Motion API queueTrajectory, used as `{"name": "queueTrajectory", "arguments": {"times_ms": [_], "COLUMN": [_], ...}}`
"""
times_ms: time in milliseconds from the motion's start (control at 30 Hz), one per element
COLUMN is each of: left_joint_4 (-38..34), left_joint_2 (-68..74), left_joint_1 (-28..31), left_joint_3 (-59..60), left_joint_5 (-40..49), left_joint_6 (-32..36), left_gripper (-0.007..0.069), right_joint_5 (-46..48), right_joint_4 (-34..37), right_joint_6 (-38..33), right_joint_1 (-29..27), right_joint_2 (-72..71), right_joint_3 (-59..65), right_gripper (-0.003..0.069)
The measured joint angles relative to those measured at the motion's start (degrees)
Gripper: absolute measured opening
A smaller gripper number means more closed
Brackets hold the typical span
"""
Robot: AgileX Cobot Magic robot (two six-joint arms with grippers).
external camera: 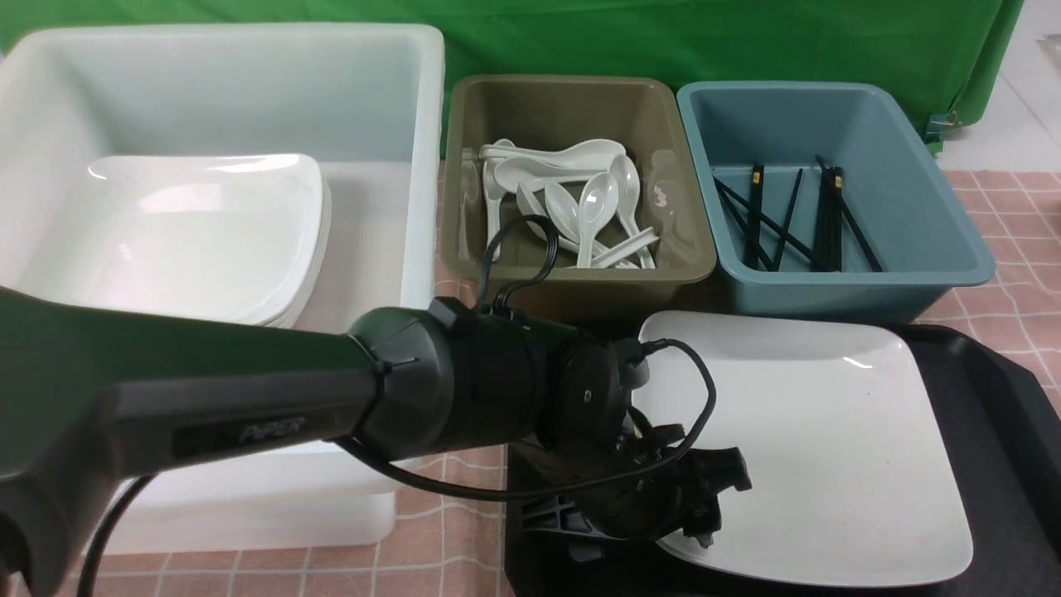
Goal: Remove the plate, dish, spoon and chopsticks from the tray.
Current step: Use the left arm to grab a plate from the dinner plate
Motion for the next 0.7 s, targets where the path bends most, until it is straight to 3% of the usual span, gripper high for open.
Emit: {"name": "queueTrajectory", "arguments": {"times_ms": [333,433,533,567,700], "left_joint_4": [-7.67,-8.49,-8.66,-9.48,-12.81], "left_joint_2": [2.76,3.37,3.77,3.93,3.41], "left_joint_1": [-1.89,-2.15,-2.26,-2.26,-2.26], "left_joint_3": [0.00,-0.06,-0.06,-0.06,-0.06], "left_joint_5": [-10.20,-11.13,-11.54,-11.58,-11.61], "left_joint_6": [-1.27,-1.27,-1.27,-1.36,1.22], "left_gripper": [0.0404,0.0324,0.0197,0.0112,0.0084], "right_joint_5": [0.00,0.00,0.00,0.00,0.74], "right_joint_4": [0.02,0.02,0.02,0.02,0.02], "right_joint_6": [-0.01,0.03,0.04,0.04,0.04], "right_joint_1": [0.00,0.00,0.00,0.00,0.00], "right_joint_2": [0.00,0.00,0.00,0.00,0.00], "right_joint_3": [0.00,0.00,0.00,0.00,0.00], "right_gripper": [0.0073,0.0073,0.0073,0.0073,0.0073]}}
